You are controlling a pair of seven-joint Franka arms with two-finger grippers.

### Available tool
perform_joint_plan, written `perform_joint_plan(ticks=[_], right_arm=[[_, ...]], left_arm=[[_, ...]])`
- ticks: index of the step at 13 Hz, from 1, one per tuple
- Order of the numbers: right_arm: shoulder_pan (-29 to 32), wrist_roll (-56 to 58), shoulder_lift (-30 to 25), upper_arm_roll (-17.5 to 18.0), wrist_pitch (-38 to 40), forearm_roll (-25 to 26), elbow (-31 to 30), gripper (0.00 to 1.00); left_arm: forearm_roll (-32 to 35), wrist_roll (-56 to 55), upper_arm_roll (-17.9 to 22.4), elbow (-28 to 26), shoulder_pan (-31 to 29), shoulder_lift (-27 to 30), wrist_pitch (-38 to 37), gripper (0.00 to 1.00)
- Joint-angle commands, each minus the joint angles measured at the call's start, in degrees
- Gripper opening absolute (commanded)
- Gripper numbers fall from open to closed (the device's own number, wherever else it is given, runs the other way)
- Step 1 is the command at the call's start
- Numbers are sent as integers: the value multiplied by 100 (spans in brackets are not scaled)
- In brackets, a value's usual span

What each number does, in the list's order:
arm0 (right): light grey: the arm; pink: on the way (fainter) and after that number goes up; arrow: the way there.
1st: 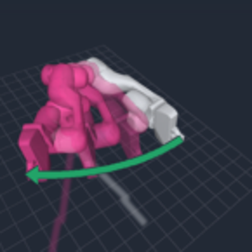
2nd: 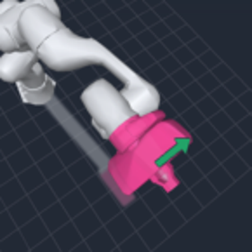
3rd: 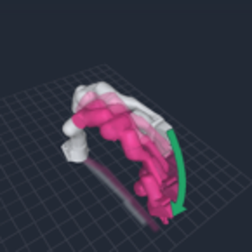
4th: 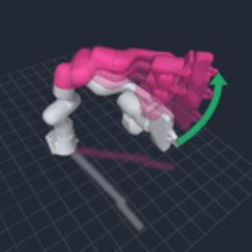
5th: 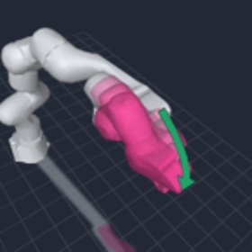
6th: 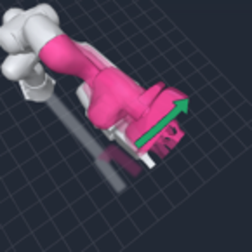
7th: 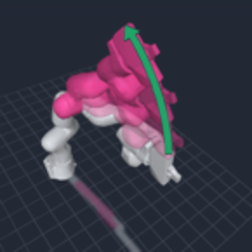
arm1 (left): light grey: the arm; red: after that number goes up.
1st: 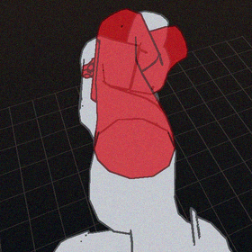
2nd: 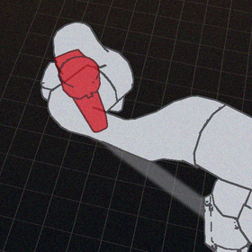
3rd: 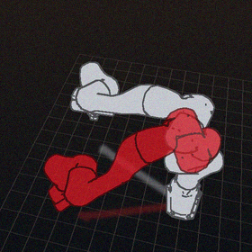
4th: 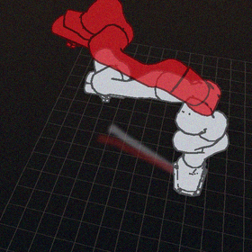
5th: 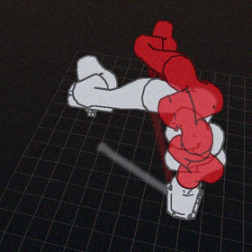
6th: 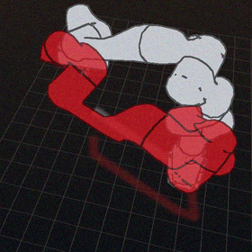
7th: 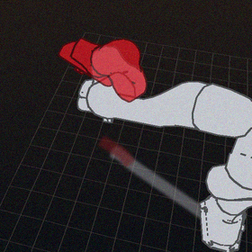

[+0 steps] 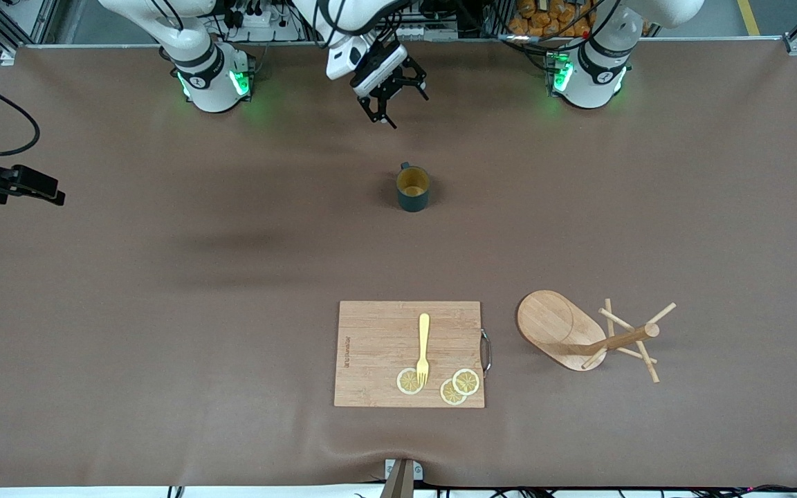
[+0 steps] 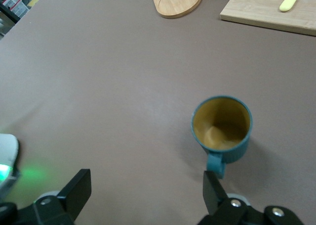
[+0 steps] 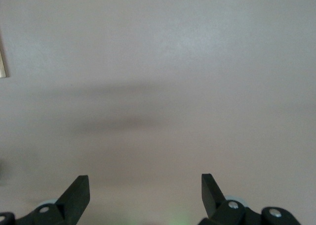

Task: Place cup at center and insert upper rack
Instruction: 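Lower the left gripper onto the mug handle and grasp it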

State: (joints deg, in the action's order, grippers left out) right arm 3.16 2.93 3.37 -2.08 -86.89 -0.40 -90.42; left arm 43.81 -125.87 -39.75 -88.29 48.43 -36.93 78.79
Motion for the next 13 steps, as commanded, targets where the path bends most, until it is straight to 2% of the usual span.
perform_joint_plan(ticks=[1, 4, 6, 7, 9, 12, 13], right_arm=[[62, -11, -144, 41, 49, -74, -134, 100], [62, -3, -144, 50, 32, -74, -81, 100], [45, -3, -187, 50, 49, -83, 15, 100], [36, -3, -205, 76, 75, -83, 85, 100], [45, 24, -223, 77, 76, -83, 130, 100], [36, 41, -214, 77, 67, -83, 130, 100], [36, 41, -214, 85, 67, -83, 130, 100]], left_arm=[[443, -281, 11, 110, 193, -376, 135, 100], [1188, -219, 20, 83, 333, -727, 189, 100], [1445, -219, 29, 49, 464, -947, 189, 100], [1489, -228, 55, -56, 483, -983, 189, 93], [1744, -280, 64, -215, 474, -1027, 250, 87], [1964, -289, 125, -285, 430, -1036, 399, 79], [2043, -289, 204, -364, 430, -1027, 513, 79]])
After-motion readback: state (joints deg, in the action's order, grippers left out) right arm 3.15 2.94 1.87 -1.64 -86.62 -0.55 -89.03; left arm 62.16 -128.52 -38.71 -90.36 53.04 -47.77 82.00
